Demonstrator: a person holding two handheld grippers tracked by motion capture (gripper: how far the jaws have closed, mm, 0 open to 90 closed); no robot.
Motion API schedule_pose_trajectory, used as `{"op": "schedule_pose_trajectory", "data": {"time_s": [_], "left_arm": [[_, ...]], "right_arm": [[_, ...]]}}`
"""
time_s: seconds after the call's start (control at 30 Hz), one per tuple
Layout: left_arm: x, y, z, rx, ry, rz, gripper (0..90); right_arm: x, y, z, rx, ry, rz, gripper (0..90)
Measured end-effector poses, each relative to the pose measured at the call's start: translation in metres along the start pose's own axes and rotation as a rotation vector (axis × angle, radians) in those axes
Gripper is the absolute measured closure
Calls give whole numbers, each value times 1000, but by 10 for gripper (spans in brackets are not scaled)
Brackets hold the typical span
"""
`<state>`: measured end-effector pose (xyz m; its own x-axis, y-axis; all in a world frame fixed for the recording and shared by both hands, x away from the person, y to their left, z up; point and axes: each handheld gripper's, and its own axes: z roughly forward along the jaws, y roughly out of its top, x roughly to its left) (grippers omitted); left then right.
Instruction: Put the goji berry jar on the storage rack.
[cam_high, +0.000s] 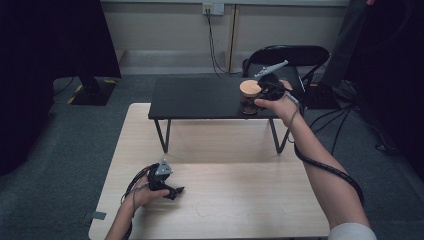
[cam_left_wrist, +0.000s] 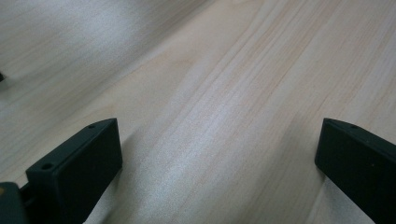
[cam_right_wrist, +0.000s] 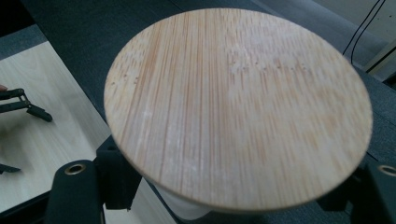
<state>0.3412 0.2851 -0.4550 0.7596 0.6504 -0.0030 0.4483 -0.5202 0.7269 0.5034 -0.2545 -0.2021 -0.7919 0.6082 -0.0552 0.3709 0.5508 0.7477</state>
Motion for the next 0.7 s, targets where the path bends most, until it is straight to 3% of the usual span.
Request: {"op": "schedule_pose_trajectory", "data": {"time_s": [0.37, 0.7], "left_arm": [[0, 0, 0, 1, 0, 2, 0], [0, 0, 0, 0, 0, 0, 0]], "right_arm": [[-10, -9, 2, -24, 10, 31, 258], [-10, -10, 2, -24, 12, 40, 257]]}}
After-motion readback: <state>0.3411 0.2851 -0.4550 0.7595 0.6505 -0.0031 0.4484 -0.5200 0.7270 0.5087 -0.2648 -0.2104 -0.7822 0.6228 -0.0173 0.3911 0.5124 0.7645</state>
